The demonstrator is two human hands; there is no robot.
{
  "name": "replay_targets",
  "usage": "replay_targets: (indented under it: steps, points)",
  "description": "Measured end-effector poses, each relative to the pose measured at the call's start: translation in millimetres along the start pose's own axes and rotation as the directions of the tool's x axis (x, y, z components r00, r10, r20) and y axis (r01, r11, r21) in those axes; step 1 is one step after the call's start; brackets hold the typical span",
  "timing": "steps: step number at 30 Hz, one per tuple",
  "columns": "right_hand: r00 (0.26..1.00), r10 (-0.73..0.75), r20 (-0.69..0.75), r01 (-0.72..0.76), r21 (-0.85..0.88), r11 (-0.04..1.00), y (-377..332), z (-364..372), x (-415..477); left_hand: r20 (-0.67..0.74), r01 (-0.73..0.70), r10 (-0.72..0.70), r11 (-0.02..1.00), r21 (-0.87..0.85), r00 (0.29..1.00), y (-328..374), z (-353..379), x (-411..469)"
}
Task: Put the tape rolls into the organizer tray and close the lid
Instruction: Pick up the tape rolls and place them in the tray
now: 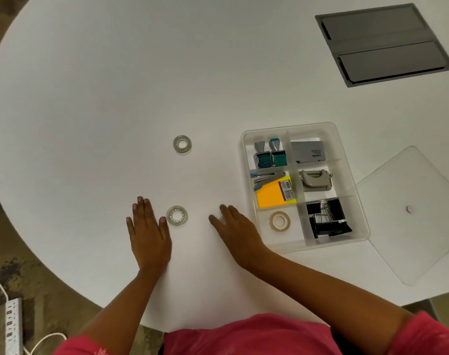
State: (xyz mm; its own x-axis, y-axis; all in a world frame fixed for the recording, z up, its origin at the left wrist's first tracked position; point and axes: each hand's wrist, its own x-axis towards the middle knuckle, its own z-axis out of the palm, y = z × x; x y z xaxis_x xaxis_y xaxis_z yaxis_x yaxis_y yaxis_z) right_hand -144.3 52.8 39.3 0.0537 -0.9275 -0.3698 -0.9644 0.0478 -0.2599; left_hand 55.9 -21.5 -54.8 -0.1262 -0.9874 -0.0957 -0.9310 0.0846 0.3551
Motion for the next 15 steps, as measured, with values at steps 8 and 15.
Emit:
replay_targets:
  steps: [8, 15]
  points:
    - [0.999, -0.007, -0.041, 0.008, 0.034, 0.999, -2.8, 8.8, 2.7, 0.043, -0.031, 0.028, 0.998, 0.059, 0.999, 0.5, -2.9, -3.9]
    - [0.982, 0.105, -0.16, -0.055, 0.286, 0.957, 11.5, -31.3, -43.6, 0.054, -0.044, 0.042, 0.998, 0.048, 0.998, 1.9, -5.2, -4.7]
